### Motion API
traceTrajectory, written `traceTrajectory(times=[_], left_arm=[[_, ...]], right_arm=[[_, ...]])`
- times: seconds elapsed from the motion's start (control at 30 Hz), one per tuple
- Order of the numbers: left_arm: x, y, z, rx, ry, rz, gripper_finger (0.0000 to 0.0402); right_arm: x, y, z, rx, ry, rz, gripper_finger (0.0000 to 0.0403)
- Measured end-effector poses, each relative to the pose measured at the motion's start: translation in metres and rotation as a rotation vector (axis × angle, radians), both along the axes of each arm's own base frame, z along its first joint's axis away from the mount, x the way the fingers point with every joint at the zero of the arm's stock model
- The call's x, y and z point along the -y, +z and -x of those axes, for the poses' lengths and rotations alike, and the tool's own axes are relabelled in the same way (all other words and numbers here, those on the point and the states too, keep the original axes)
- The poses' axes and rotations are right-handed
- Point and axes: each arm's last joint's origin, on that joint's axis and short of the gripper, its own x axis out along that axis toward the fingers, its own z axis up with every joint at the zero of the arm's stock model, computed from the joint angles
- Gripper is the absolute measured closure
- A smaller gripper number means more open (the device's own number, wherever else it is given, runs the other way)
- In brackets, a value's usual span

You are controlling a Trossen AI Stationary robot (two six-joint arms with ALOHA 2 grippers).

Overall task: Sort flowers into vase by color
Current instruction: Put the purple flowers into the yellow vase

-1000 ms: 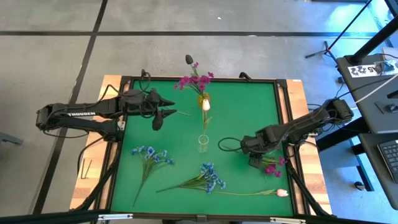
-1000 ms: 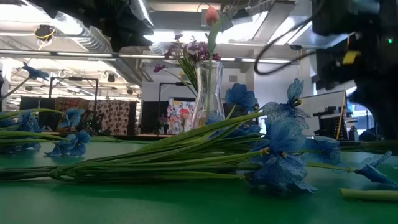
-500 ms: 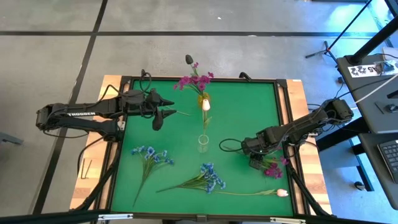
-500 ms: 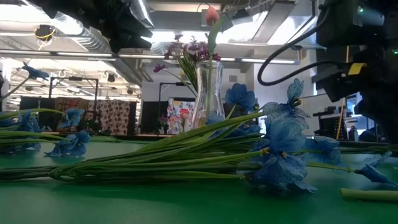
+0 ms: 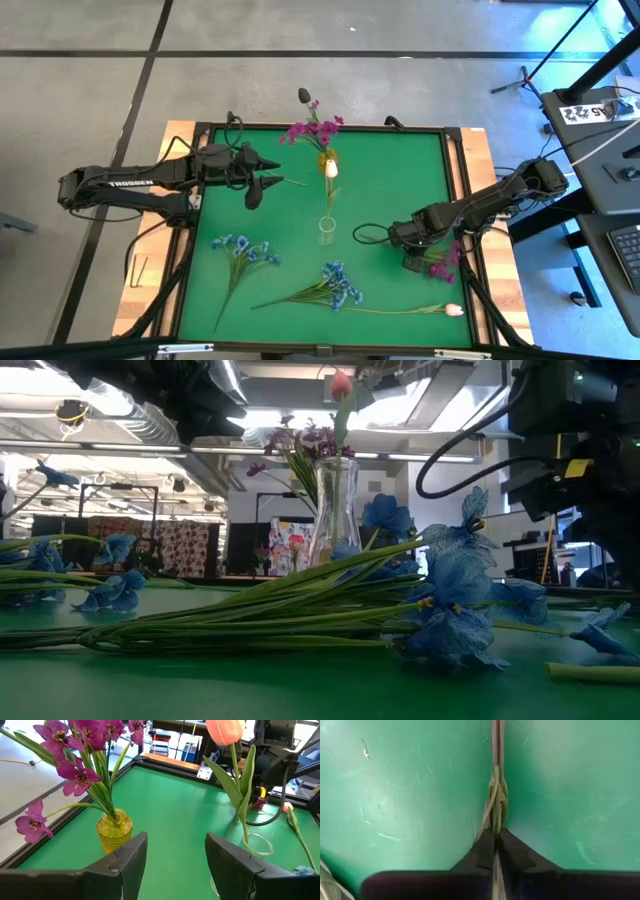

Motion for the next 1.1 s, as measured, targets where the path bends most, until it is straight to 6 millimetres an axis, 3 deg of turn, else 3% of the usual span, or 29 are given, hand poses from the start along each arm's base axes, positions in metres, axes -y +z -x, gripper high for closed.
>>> traceTrajectory(times=[0.13, 0.3, 0.57, 0.8, 0.97, 1.1], left_arm=[[0.000, 0.005, 0.000, 0.014, 0.000, -0.003, 0.0205], [0.000, 0.025, 0.000, 0.044, -0.002, -0.016, 0.0205], [0.001, 0.060, 0.003, 0.071, -0.022, -0.086, 0.0205], [0.002, 0.088, 0.007, 0.129, -0.055, -0.135, 0.0205], [0.002, 0.105, -0.002, 0.148, -0.119, -0.118, 0.0205], [-0.003, 0.120, -0.017, 0.135, -0.132, -0.109, 0.0205]], right_arm=[[0.008, 0.011, -0.005, -0.011, -0.005, 0.032, 0.0386], [0.022, 0.039, -0.018, 0.001, 0.001, 0.134, 0.0398], [0.046, 0.107, -0.036, 0.064, -0.011, 0.347, 0.0399], [0.057, 0.170, -0.037, 0.125, -0.006, 0.566, 0.0400], [0.059, 0.200, -0.040, 0.219, 0.046, 0.707, 0.0401], [0.062, 0.211, -0.048, 0.221, 0.114, 0.853, 0.0401]])
